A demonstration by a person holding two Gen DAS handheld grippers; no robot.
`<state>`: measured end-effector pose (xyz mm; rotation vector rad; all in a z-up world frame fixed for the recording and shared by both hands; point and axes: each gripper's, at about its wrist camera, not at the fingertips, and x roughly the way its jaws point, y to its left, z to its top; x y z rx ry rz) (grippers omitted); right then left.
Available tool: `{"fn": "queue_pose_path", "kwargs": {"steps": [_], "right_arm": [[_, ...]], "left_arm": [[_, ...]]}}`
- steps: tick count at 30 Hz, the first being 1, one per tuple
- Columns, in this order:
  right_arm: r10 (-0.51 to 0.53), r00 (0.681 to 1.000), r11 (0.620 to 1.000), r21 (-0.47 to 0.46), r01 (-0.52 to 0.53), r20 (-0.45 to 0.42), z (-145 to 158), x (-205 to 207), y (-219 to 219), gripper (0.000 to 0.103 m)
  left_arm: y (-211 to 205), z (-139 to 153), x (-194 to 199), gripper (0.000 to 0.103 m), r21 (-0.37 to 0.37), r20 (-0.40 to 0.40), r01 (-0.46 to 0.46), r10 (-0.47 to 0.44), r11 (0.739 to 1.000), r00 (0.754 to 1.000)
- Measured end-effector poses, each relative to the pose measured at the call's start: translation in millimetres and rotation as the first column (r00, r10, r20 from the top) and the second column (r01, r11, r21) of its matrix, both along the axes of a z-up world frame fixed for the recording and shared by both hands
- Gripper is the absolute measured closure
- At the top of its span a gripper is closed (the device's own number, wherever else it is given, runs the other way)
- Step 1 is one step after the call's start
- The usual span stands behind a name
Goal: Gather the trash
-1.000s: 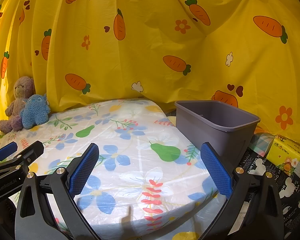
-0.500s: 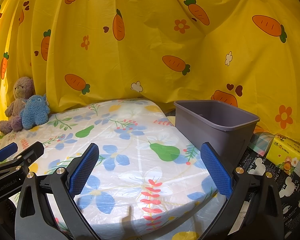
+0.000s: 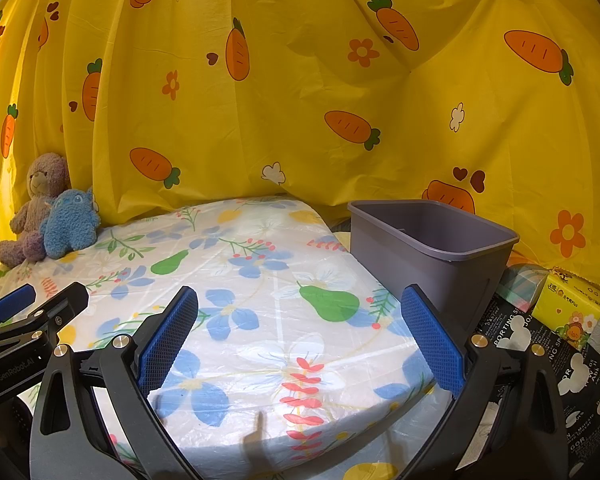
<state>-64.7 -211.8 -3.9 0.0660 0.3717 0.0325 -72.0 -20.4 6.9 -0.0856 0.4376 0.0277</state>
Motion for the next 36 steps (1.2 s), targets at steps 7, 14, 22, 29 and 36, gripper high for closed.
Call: {"fn": "queue_pose_path", "kwargs": {"steps": [7,14,22,29,36], "right_arm": [[0.003,1.0,1.0,-0.001,-0.003,0.001,-0.1,-0.2,-0.8,0.006],[0.002,1.0,1.0,0.002,-0.002,0.0,-0.8,-0.4,-3.2,0.006],[-0.004,1.0,1.0,0.002,0.004,-0.001,-1.7,0.3,-6.7,0.006],[-0.01,1.0,1.0,0.005,0.01,-0.003,-4.5,0.2,-10.0,0.006],[-0.016,1.0,1.0,0.01,0.016,-0.009,-6.5,1.7,-10.3,0.006]], "left_arm": [[0.5,0.1,0.5,0.006,-0.001,0.0,0.001,-0.001,1.0,1.0],[0.5,0.2,1.4,0.006,0.0,0.0,0.002,-0.002,1.0,1.0],[-2.2,-1.4,2.0,0.006,-0.006,0.0,0.003,-0.003,1.0,1.0],[-5.0,-2.8,1.1,0.006,-0.023,0.015,0.016,-0.016,1.0,1.0],[-4.1,-4.9,4.0,0.015,-0.016,0.02,0.033,-0.033,0.999,0.999]]}}
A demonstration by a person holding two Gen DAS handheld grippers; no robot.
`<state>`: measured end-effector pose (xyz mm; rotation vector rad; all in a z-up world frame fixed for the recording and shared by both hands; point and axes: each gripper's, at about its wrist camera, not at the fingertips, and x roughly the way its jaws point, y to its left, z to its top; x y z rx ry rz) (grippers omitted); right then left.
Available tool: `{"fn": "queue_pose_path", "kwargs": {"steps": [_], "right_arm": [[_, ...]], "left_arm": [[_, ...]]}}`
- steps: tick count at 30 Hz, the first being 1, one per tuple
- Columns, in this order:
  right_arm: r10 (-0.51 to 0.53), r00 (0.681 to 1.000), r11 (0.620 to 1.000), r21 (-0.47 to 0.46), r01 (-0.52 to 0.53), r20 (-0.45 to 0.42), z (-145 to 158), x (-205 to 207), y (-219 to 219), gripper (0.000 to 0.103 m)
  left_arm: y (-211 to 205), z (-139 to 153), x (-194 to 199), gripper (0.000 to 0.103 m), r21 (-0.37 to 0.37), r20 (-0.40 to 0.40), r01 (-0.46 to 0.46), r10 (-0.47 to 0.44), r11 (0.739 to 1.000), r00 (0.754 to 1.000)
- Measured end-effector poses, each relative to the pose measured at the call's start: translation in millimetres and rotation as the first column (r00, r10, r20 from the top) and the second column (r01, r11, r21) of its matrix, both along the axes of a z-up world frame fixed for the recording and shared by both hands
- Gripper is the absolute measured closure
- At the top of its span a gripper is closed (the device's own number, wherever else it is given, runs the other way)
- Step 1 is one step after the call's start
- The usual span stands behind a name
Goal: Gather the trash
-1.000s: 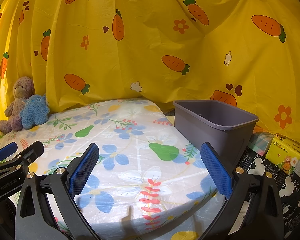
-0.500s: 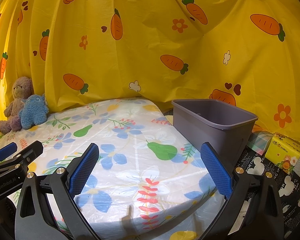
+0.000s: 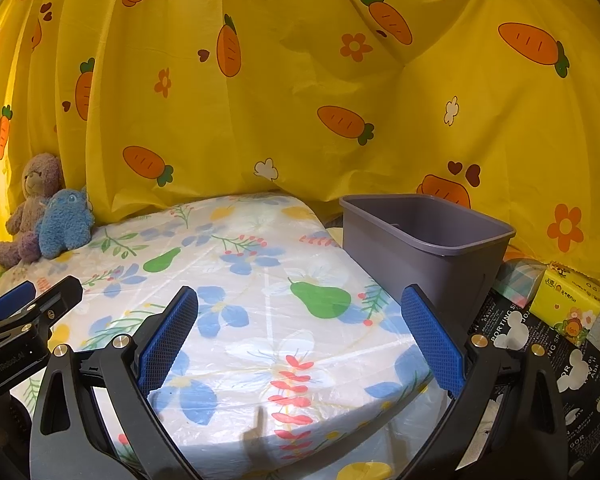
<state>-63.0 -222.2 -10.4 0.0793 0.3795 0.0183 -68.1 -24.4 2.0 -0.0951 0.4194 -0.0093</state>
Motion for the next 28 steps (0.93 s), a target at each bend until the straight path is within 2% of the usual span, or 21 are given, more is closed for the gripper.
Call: {"fn": "queue_pose_path", "kwargs": {"steps": [2,16,19,23,28], "right_arm": [[-0.004,1.0,1.0,0.003,0.004,0.0,0.3,0.4,-0.7,0.006],[-0.061,0.998,0.998,0.0,0.061,0.01,4.1,5.0,-7.1,0.006],[-0.072,0.997,0.997,0.01,0.072,0.006,3.0,7.2,-11.2,0.006],[-0.076,0.997,0.997,0.015,0.076,-0.004,0.4,11.1,-13.6,0.006],[-0.072,0.997,0.997,0.009,0.072,-0.006,0.9,15.7,-12.0,0.006]], "left_arm": [[-0.3,-2.0,3.9,0.024,0.006,-0.015,0.008,-0.008,1.0,1.0],[-11.7,1.7,17.5,0.024,0.023,-0.024,0.047,-0.046,0.999,0.999],[-15.2,2.0,20.5,0.022,0.036,-0.027,0.052,-0.051,0.998,0.998],[-17.2,1.1,22.6,0.015,0.053,-0.021,0.038,-0.037,0.998,0.999],[-11.3,-1.2,27.6,0.013,0.059,-0.045,0.001,0.002,0.998,0.999]]}}
